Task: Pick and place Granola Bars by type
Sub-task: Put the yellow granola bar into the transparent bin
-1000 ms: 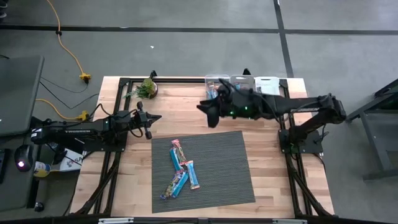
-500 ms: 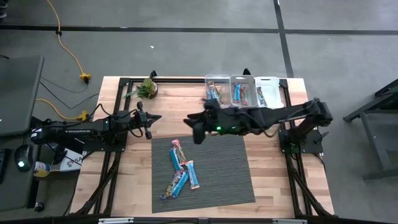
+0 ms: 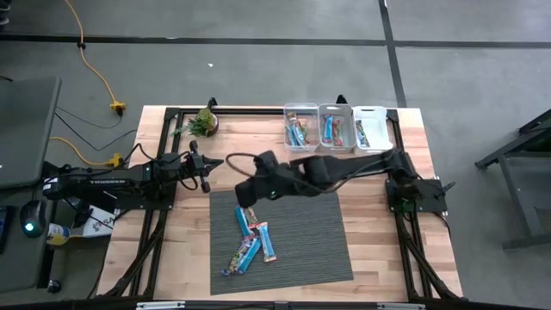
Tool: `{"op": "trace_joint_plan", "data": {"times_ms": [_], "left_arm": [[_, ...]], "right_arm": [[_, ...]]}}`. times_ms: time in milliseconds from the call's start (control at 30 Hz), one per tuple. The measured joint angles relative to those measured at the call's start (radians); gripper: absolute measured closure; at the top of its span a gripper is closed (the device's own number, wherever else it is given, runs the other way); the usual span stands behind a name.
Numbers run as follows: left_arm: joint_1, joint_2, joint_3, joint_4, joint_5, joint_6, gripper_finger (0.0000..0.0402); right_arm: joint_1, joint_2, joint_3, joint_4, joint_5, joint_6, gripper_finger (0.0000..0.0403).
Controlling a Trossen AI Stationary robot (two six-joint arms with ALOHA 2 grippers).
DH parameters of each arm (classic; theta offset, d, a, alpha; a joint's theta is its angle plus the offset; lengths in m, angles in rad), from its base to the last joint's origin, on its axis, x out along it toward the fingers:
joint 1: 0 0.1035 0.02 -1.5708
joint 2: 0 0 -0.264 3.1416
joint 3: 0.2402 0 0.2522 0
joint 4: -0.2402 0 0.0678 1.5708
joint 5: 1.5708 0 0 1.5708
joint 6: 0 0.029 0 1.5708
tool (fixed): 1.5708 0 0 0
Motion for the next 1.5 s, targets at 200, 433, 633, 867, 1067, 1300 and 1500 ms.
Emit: {"op": "trace_joint_plan", "data": {"times_ms": [200, 433, 633, 867, 1067, 1300, 1500], "left_arm": [[0.000, 0.000, 0.000, 0.000, 0.000, 0.000, 0.0401], [0.000, 0.000, 0.000, 0.000, -0.001, 0.000, 0.0401], [0.000, 0.000, 0.000, 0.000, -0.001, 0.000, 0.0401], [0.000, 0.000, 0.000, 0.000, -0.001, 0.000, 0.0401], [0.000, 0.000, 0.000, 0.000, 0.000, 0.000, 0.0401], [0.000, 0.000, 0.000, 0.000, 0.002, 0.000, 0.0401], [0.000, 0.000, 0.000, 0.000, 0.003, 0.000, 0.0401]], "right_arm": [[0.027, 0.070, -0.063, -0.069, -0.149, 0.179, 0.0268], [0.075, 0.080, -0.161, -0.162, -0.221, 0.343, 0.0267], [0.112, 0.090, -0.201, -0.163, -0.265, 0.405, 0.0267], [0.127, 0.123, -0.201, -0.061, -0.285, 0.400, 0.0267], [0.135, 0.175, -0.201, -0.040, -0.320, 0.385, 0.0267], [0.136, 0.201, -0.201, -0.060, -0.311, 0.336, 0.0267], [0.125, 0.212, -0.201, -0.066, -0.291, 0.276, 0.0267]]}}
